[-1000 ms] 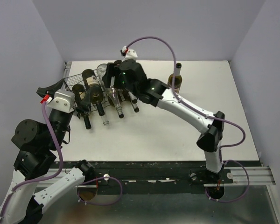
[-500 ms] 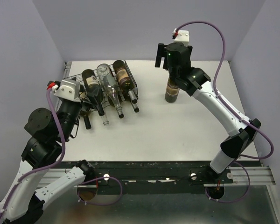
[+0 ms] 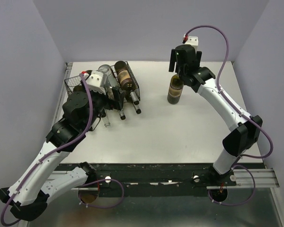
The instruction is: Put the wine bottle on the wine rack
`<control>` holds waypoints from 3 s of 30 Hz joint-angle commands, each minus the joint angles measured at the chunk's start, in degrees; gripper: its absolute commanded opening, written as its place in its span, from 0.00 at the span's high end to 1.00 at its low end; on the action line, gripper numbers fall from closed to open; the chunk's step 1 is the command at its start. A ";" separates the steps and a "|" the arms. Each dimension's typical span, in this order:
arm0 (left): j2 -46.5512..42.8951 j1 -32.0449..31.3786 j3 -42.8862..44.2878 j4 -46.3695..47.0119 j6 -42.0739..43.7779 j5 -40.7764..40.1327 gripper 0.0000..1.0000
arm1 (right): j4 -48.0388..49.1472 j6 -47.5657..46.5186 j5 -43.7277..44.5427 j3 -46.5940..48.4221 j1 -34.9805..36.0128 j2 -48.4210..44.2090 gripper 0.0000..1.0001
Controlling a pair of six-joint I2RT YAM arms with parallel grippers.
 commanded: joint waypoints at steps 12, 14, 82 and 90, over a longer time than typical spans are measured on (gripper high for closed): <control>5.36 0.18 2.65 -3.34 -1.69 3.91 0.01 | -0.45 -0.72 -5.60 -0.23 -2.75 5.12 0.65; 5.71 0.27 2.30 -2.73 -0.55 5.48 0.01 | -0.71 -1.60 -5.42 0.65 -2.75 4.51 0.83; 11.43 0.97 -8.24 19.60 65.78 30.37 1.00 | -10.55 0.96 -72.74 6.72 -2.49 -17.38 0.02; 9.23 1.15 -9.13 17.85 84.51 29.40 1.00 | -20.40 -9.33 -73.18 6.28 -1.35 -16.50 0.07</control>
